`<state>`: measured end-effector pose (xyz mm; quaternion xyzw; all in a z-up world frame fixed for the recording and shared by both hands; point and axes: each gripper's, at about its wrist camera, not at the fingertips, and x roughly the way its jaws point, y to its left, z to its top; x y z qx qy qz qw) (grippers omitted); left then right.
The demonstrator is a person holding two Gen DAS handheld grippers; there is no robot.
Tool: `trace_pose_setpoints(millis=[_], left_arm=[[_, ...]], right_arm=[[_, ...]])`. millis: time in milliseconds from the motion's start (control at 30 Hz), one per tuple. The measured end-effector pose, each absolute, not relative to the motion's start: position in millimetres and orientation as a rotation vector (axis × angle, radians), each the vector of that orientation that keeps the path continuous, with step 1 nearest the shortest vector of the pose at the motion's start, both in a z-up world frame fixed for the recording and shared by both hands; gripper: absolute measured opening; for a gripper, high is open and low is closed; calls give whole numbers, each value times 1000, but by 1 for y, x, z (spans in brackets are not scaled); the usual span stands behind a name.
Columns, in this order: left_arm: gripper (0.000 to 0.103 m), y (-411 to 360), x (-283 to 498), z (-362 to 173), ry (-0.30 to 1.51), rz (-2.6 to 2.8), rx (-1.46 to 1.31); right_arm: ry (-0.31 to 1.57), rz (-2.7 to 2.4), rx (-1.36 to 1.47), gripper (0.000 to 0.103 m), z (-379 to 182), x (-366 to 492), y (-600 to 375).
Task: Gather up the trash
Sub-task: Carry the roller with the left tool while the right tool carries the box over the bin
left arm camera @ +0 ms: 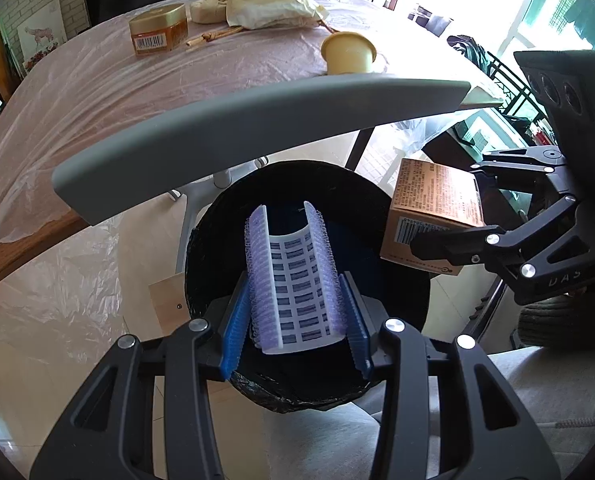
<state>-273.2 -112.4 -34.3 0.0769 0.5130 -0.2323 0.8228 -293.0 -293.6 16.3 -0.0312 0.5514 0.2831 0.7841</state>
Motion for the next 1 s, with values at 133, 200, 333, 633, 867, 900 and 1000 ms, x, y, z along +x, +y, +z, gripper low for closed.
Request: trace_pose_setpoints(millis=[133, 200, 333, 633, 867, 900, 1000], left_arm=[[45, -112, -271, -40, 1102, -486, 165], [45, -113, -270, -41, 1106, -485, 168], [45, -115, -267, -45, 1114, -479, 182], [45, -116, -261, -62, 1149, -462, 201], [45, -117, -258, -75, 1176, -448, 212], [45, -116, -257, -76, 1179, -445, 214], [45, -117, -256, -82, 1192, -438, 219]], right_arm=[[1201, 609, -88, 59, 10, -292, -290], [1205, 606, -98, 59, 7, -292, -289], [1207, 600, -122, 59, 3, -290, -283], [1203, 588, -163, 59, -10, -285, -278], [1210, 585, -175, 59, -22, -283, -274], [1211, 584, -177, 59, -24, -283, -274], [1211, 579, -177, 59, -27, -284, -274]])
